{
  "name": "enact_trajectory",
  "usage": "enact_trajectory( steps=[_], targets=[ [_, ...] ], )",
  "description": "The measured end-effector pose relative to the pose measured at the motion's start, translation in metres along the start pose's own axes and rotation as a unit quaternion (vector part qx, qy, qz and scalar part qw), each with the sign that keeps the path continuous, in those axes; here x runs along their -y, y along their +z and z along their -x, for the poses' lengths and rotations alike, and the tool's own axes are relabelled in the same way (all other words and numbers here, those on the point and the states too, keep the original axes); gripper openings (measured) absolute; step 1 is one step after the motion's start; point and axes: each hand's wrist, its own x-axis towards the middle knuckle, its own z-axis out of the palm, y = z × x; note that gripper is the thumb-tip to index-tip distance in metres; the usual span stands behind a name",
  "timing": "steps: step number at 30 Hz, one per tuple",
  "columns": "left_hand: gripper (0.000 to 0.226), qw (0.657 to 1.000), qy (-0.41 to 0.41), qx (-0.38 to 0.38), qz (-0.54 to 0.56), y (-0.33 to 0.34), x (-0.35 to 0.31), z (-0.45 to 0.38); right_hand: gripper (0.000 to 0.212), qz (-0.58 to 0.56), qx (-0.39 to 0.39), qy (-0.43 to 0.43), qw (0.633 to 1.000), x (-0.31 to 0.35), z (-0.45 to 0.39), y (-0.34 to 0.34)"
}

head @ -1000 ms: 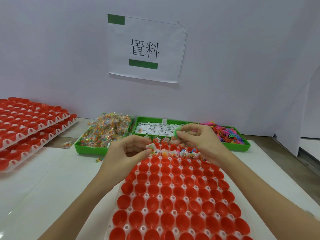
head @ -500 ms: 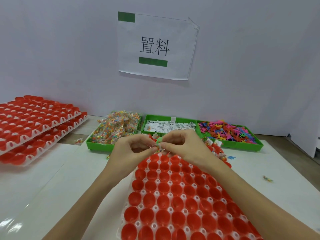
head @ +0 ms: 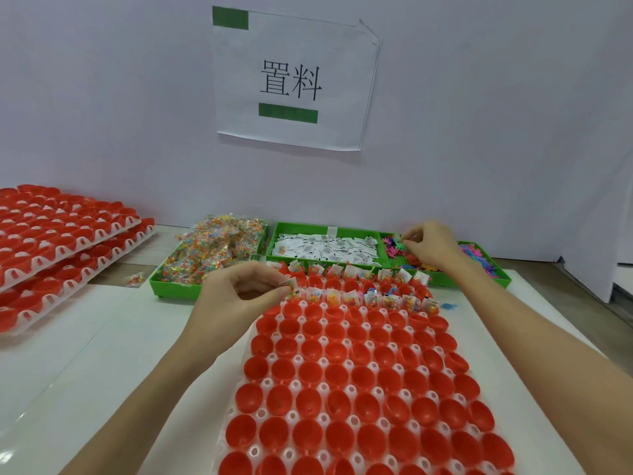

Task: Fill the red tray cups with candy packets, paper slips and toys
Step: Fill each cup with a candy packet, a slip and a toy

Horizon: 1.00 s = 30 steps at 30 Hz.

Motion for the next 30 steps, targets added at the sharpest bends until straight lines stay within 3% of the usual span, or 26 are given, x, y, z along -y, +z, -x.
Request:
enact_trajectory(
  steps=[3, 7, 9, 12, 21, 27, 30],
  targets=[
    [0.013, 1.000, 0.000, -0.003, 0.001, -0.002, 0.002, -0.001, 0.019, 0.077, -0.012, 0.034, 0.996, -0.024, -0.011, 0.000],
    [0.012, 1.000, -0.005, -0.007, 0.001, -0.003, 0.003, -0.003, 0.057, 0.178, 0.023, 0.081, 0.980, -0.026, -0.006, -0.003],
    [0.012, 1.000, -0.005, -0.008, 0.000, -0.003, 0.003, -0.002, 0.056, 0.209, 0.050, 0.096, 0.972, -0.019, -0.002, -0.005],
    [0.013, 1.000, -0.003, -0.001, -0.004, -0.002, 0.002, -0.001, 0.039, 0.223, 0.066, 0.103, 0.967, -0.009, -0.001, -0.012],
    [0.013, 1.000, -0.003, 0.000, 0.002, -0.004, -0.002, 0.000, 0.018, 0.054, 0.038, 0.084, 0.994, -0.005, 0.011, -0.025],
    [0.013, 1.000, -0.003, -0.004, -0.009, -0.006, -0.002, 0.000, 0.016, 0.020, -0.039, 0.066, 0.997, -0.013, 0.018, -0.019],
    [0.014, 1.000, -0.005, -0.010, -0.005, -0.008, -0.001, -0.001, 0.016, -0.101, -0.037, 0.085, 0.991, -0.015, 0.023, -0.017]
  ],
)
